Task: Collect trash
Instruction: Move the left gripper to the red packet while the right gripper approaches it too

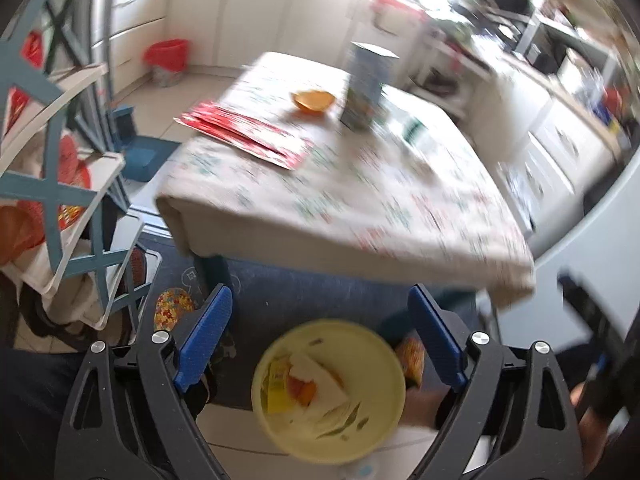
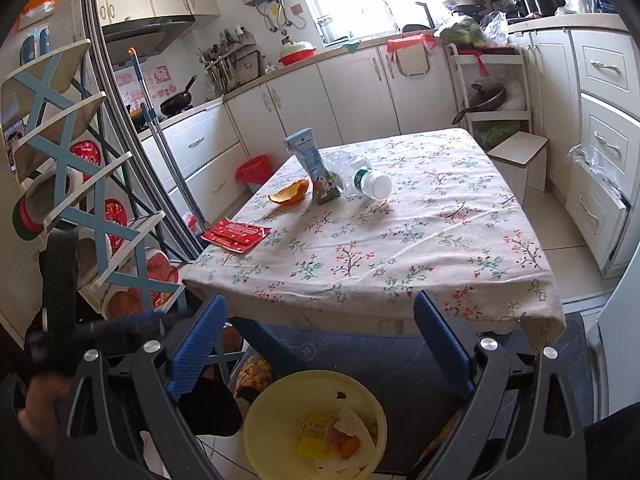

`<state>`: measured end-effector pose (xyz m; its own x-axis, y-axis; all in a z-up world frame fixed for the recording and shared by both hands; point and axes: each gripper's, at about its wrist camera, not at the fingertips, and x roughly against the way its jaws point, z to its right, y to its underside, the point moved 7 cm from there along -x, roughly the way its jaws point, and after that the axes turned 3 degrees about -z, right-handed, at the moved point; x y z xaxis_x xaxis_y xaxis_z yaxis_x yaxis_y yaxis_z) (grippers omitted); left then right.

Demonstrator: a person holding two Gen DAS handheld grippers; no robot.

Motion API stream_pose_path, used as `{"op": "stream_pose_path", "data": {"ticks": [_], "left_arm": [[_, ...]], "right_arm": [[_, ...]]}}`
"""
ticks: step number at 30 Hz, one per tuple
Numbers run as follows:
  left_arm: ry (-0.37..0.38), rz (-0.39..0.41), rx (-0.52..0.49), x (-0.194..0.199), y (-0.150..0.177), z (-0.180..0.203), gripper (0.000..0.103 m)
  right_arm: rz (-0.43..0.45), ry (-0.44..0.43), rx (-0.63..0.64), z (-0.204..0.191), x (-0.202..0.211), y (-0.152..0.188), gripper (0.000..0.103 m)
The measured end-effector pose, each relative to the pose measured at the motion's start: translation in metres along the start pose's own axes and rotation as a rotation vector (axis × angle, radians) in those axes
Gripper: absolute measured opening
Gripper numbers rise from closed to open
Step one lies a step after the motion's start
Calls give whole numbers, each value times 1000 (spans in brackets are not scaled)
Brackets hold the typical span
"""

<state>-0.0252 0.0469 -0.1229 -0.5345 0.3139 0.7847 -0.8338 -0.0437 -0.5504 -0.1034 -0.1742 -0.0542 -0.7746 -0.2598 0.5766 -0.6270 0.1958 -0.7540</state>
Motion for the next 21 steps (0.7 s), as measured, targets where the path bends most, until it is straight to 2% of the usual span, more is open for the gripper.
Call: {"op": "stream_pose_path", "data": {"ticks": [10,21], "left_arm": [[0,0,229,-30,-78,-67,86],[36,-53,363,-87,-121,-103,85]], "right_arm": [[-22,-24,-20,-4,-12,0,91],[-55,-44,-53,0,-33,-3,91]]}}
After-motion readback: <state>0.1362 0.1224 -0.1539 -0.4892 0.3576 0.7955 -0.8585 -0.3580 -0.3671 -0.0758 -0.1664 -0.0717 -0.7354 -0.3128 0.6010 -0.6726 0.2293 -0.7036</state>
